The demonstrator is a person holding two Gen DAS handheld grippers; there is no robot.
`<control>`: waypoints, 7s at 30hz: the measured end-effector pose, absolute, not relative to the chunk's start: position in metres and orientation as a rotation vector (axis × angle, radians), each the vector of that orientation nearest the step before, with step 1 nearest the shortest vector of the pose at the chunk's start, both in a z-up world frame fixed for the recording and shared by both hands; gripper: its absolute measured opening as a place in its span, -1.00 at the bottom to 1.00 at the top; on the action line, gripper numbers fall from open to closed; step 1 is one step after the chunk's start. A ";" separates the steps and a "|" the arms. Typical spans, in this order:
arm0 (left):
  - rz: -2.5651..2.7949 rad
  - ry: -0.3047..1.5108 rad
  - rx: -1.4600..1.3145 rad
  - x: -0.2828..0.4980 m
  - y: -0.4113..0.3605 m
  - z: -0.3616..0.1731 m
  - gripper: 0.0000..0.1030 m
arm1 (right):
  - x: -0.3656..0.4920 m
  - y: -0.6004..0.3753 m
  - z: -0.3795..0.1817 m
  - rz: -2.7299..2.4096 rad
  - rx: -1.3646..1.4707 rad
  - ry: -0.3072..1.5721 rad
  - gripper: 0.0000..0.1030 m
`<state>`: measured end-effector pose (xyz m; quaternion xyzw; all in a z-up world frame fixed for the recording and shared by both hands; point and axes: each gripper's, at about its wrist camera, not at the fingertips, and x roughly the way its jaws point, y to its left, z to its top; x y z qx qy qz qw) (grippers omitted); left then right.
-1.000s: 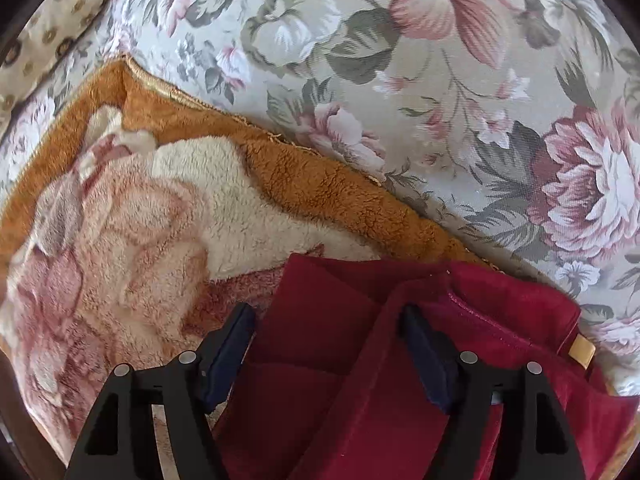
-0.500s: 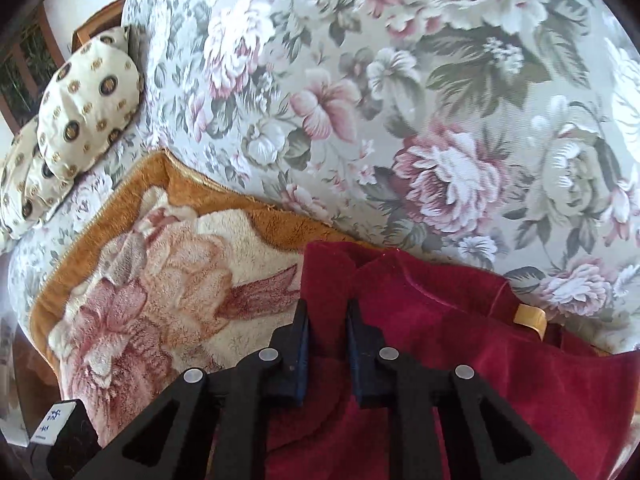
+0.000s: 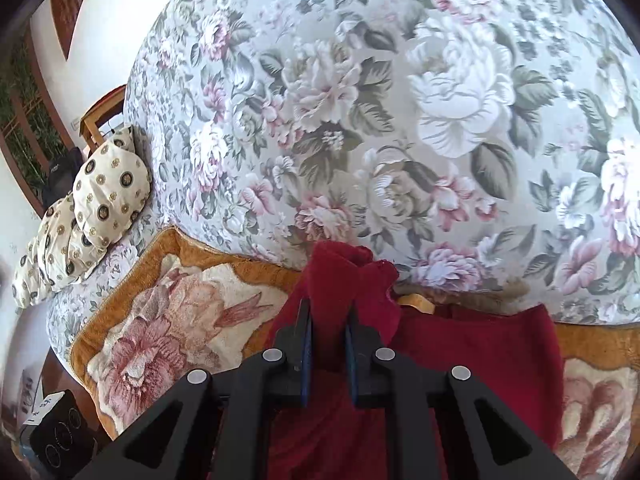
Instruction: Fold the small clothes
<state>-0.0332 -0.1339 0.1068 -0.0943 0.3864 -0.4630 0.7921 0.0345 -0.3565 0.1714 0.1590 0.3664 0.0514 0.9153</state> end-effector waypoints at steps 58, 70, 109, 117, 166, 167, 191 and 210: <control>-0.961 0.903 0.039 -0.029 -0.201 0.086 0.00 | -0.039 -0.451 0.085 -0.160 0.309 0.820 -0.64; -0.905 0.947 0.085 -0.019 -0.204 0.083 0.00 | -0.122 -0.447 0.107 0.061 0.572 0.748 -0.13; -0.873 0.913 0.032 -0.013 -0.192 0.092 0.00 | -0.117 -0.397 0.078 0.047 0.514 0.736 -0.77; -0.887 0.941 0.078 -0.020 -0.205 0.083 0.00 | -0.128 -0.408 0.063 -0.126 0.363 0.844 -0.77; -0.732 0.838 0.211 -0.045 -0.223 0.080 0.15 | -0.152 -0.405 0.075 -0.189 0.403 0.821 -0.60; -0.717 0.831 0.213 -0.046 -0.222 0.082 0.15 | -0.157 -0.402 0.079 -0.190 0.403 0.811 -0.60; -0.572 0.682 0.150 -0.101 -0.167 0.145 0.46 | -0.205 -0.337 0.133 -0.323 0.326 0.720 -0.36; -0.515 0.627 0.138 -0.102 -0.157 0.156 0.46 | -0.213 -0.328 0.148 -0.357 0.295 0.670 -0.27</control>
